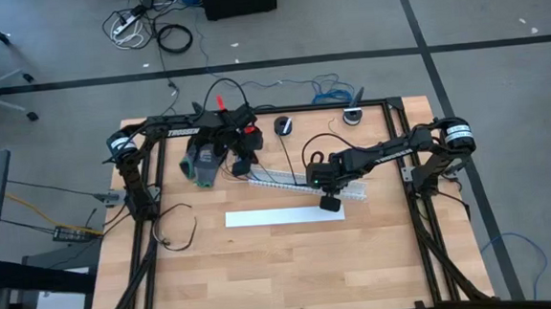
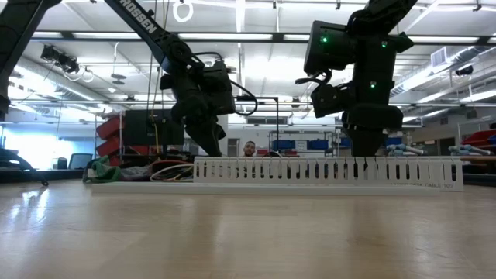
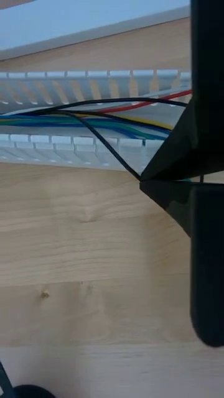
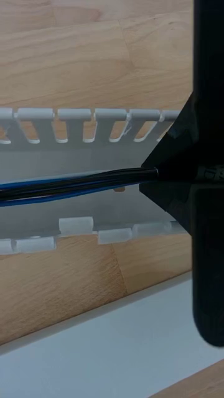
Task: Ziptie cables
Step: Put the ziptied cables into the white cable duct
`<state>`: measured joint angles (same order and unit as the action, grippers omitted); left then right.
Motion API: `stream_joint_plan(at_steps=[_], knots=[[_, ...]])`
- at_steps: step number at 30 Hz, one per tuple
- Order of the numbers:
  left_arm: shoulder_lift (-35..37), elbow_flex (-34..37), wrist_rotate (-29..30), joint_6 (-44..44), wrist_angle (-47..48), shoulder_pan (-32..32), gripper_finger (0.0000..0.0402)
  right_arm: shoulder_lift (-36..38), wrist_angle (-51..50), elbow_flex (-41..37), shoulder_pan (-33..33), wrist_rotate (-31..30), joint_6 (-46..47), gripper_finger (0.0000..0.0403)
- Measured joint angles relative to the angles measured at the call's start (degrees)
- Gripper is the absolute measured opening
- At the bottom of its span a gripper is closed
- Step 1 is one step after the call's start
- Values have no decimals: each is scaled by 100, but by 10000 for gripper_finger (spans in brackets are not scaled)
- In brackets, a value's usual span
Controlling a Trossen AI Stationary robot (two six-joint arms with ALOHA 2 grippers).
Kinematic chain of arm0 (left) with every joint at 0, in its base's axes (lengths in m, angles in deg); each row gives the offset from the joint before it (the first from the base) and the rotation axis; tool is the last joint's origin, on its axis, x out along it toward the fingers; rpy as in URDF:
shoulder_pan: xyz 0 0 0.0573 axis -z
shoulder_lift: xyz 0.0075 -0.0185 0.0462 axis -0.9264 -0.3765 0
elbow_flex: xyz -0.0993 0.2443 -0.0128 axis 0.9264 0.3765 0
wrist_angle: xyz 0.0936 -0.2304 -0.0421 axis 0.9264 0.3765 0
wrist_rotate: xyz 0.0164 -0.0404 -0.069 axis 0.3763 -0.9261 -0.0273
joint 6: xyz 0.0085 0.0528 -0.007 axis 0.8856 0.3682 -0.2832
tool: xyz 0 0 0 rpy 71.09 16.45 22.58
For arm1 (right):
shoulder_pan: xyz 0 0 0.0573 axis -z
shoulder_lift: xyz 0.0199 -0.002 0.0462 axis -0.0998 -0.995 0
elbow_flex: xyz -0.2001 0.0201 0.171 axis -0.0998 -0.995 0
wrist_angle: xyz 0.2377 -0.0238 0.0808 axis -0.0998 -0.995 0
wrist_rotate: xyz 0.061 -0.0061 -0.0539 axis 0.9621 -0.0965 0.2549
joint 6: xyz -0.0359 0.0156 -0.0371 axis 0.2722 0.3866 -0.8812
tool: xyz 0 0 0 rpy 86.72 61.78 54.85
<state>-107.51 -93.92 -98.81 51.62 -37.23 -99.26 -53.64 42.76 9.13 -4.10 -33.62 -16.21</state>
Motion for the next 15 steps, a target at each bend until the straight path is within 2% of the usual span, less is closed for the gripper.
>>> stream_joint_plan(at_steps=[2, 8, 15], knots=[[-1, 0, 108, -26, -71, 0, 4, 0, 1, 0, 0, -1, 0, 7], [-1, -4, 985, -132, -447, 63, 22, 0, 0, 0, 0, 0, -5, 7], [-1, -4, 1217, 28, -418, 198, 77, 0, -18, 0, 0, 35, -31, 7]])
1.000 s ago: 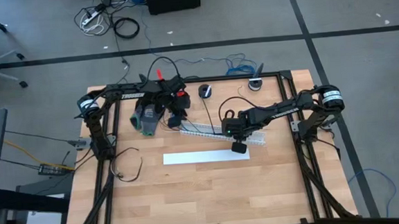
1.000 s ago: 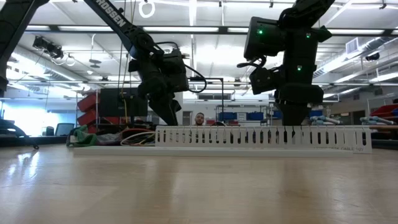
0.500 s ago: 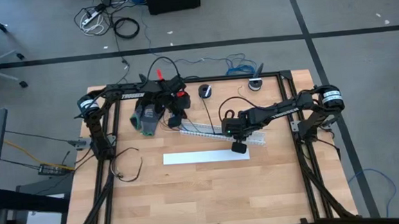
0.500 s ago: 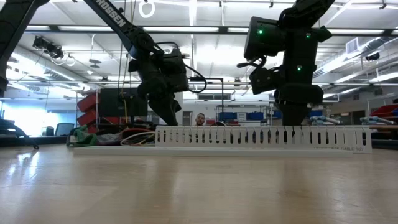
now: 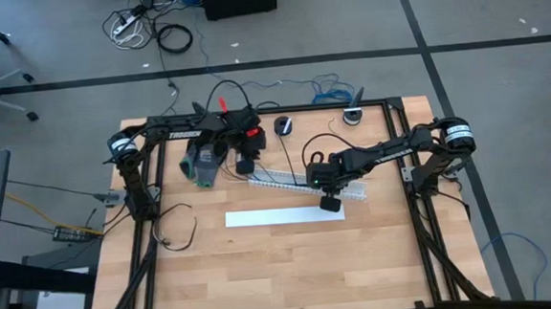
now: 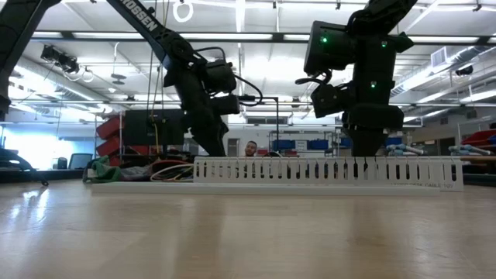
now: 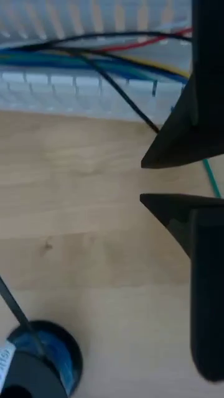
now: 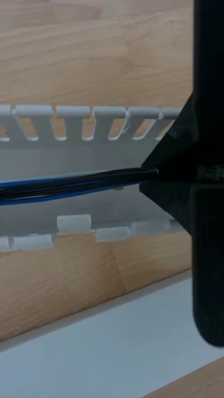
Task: Ziptie cables
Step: Put the ziptied cables into the white cable duct
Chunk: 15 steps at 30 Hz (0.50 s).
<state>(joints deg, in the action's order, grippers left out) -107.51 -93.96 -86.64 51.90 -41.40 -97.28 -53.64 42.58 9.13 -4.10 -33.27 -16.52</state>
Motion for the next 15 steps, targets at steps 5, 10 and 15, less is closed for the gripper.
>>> stream_joint_plan(at_steps=[5, 10, 15], knots=[[0, 0, 1063, 12, 1, 16, 122, 0, -20, 0, 2, 68, -66, 7], [0, 0, 1426, -11, -18, 24, 137, 0, -22, 0, 2, 72, -88, 7], [-53, 0, 528, 11, -141, 88, 130, 0, -20, 0, 2, 72, -90, 7]])
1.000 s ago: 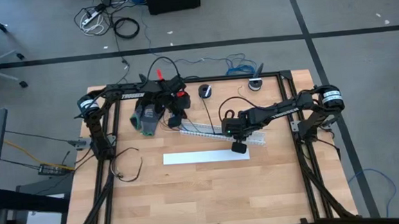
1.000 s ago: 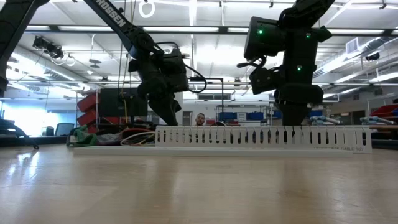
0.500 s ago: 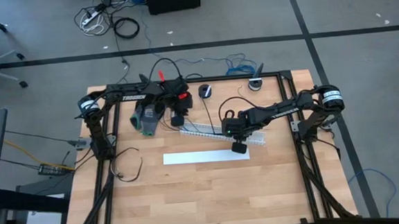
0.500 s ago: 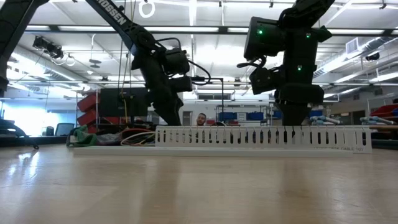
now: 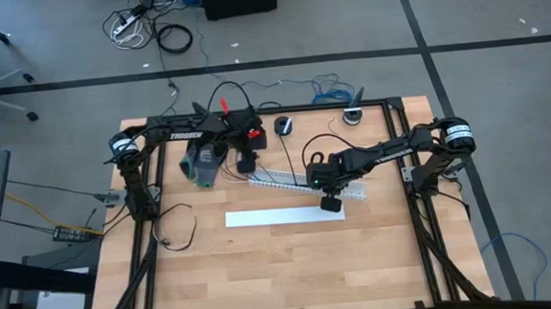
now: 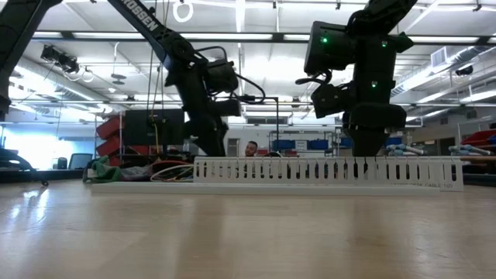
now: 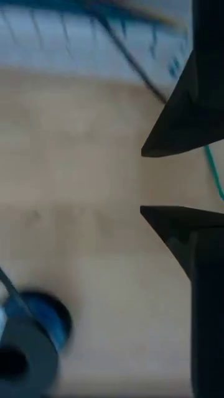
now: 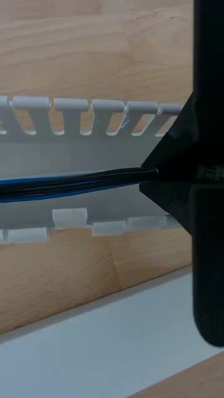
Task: Ziptie cables
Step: Put the ziptied cables into the white cable duct
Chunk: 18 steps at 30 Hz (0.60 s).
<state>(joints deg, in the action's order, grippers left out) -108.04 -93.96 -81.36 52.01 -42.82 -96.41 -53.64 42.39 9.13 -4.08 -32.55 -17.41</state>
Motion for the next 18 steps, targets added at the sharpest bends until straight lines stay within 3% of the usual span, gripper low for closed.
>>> stream_joint_plan(at_steps=[8, 18], knots=[[-181, -2, -148, 8, 63, 179, 126, 0, 0, 0, 0, 48, 2, 7], [-122, -271, 31, 8, 1086, 203, 103, 0, -42, 0, 47, 50, -4, 7]])
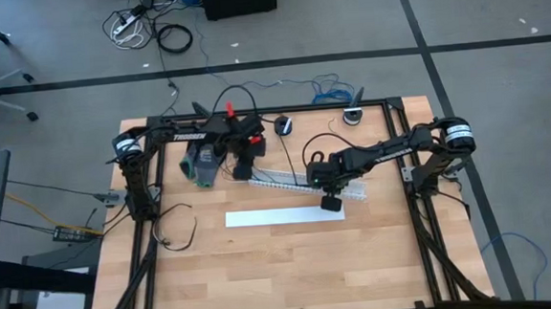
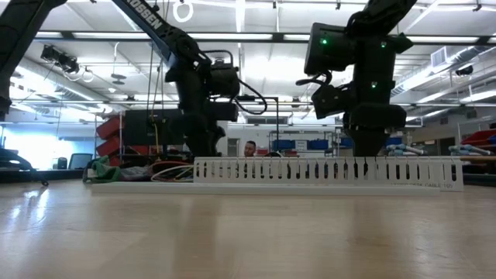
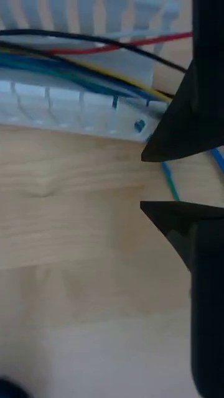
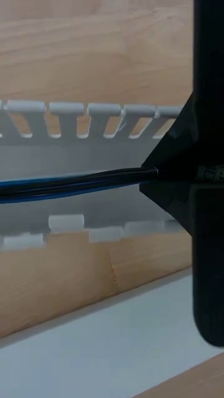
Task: Ziptie cables
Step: Put the ziptied cables into the white cable duct
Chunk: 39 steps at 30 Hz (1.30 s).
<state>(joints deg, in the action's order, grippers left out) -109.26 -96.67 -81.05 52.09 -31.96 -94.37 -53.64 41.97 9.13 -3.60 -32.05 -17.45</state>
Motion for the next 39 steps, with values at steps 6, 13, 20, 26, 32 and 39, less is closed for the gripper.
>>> stream_joint_plan(at_steps=[6, 13, 20, 26, 32, 39], knots=[[2, -434, 20, -7, 432, -1, 85, 0, -5, 0, 23, 0, -1, 7], [2, -568, -214, -22, 852, 49, 72, 0, -31, 0, 23, -1, -20, 7], [1, -568, 123, -22, 137, 47, 67, 0, -28, 0, 31, -3, -106, 7], [-231, -570, -51, -17, 30, 53, 67, 0, -66, 0, 31, -2, -104, 7], [-306, -568, -112, -22, 44, 148, 67, 0, -72, 0, 31, -2, -125, 7], [-298, -568, -101, -26, 655, 152, 67, 0, -72, 0, 31, -2, -142, 7]])
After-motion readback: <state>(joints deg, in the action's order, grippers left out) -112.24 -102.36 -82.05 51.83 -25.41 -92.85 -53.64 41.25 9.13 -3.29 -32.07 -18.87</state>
